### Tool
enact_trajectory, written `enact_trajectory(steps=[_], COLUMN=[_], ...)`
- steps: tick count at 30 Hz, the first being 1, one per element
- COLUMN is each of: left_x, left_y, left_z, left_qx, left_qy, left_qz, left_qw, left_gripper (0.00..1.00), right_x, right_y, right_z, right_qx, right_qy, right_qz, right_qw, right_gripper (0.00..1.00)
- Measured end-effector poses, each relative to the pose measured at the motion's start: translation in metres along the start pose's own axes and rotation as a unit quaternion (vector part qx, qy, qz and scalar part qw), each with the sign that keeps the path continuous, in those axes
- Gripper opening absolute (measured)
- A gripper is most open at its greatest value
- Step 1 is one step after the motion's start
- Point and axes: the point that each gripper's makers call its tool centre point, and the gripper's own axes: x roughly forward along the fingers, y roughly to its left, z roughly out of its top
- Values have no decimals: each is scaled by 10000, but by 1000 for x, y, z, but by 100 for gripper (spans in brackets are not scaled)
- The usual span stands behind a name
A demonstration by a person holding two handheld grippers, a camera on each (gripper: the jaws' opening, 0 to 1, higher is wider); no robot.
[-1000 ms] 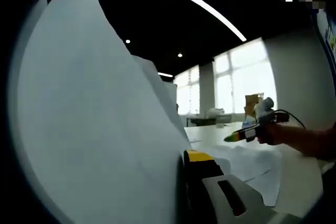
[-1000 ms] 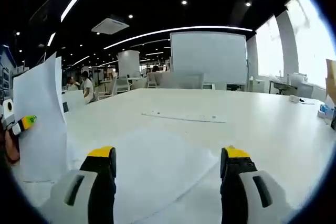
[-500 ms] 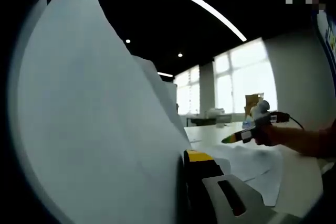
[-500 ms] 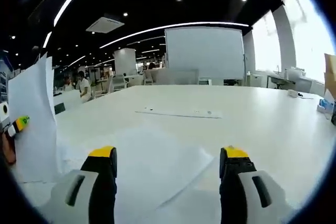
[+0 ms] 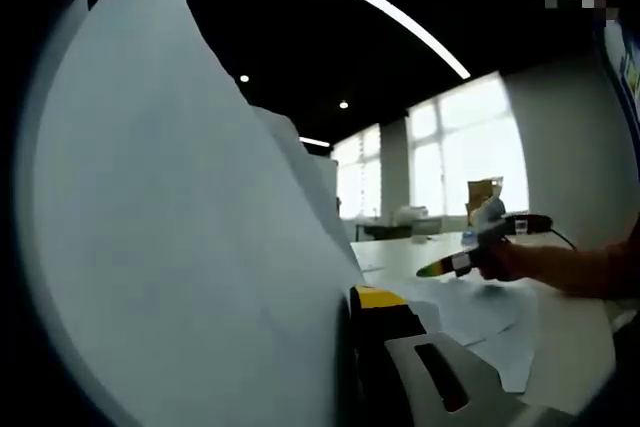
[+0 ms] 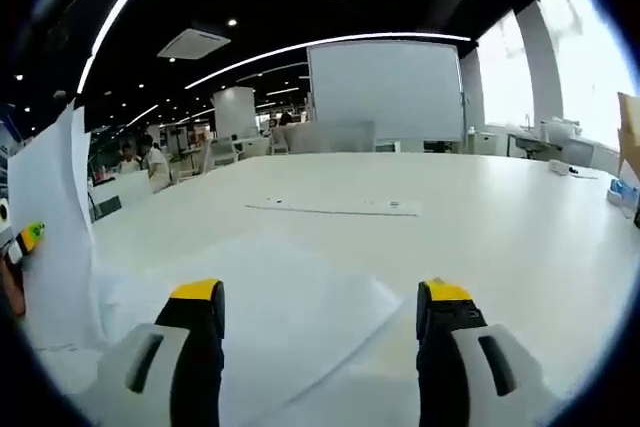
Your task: Organize the stack of printing papers by aligning and flattening the scattered papers on the table
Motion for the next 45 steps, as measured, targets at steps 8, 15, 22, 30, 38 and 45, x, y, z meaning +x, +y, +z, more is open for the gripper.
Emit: enact_trajectory(steps=[8, 15, 22, 30, 38, 45], left_x=[0, 0, 0, 1, 1, 0], left_y=[0, 1, 1, 2, 2, 1], left_z=[1, 1, 1, 1, 0, 0], left_qx=[-7, -11, -8, -19, -20, -14], left_qy=[-10, -8, -7, -4, 3, 4], left_qz=[0, 4, 3, 9, 10, 7], left_qw=[10000, 10000, 10000, 10000, 10000, 10000], left_gripper=[10, 10, 10, 10, 10, 10], right_x=[1, 5, 10, 15, 17, 21], right_y=[-2, -4, 0, 2, 1, -3], right_z=[-3, -5, -9, -14, -20, -23], right_qx=[154, 36, -40, -83, -173, -286], right_qy=[17, 24, 132, 251, 371, 434], right_qz=[3, 40, 122, 159, 126, 6], right_qw=[9999, 10000, 9998, 9995, 9991, 9986], right_gripper=[72, 71, 70, 70, 70, 68])
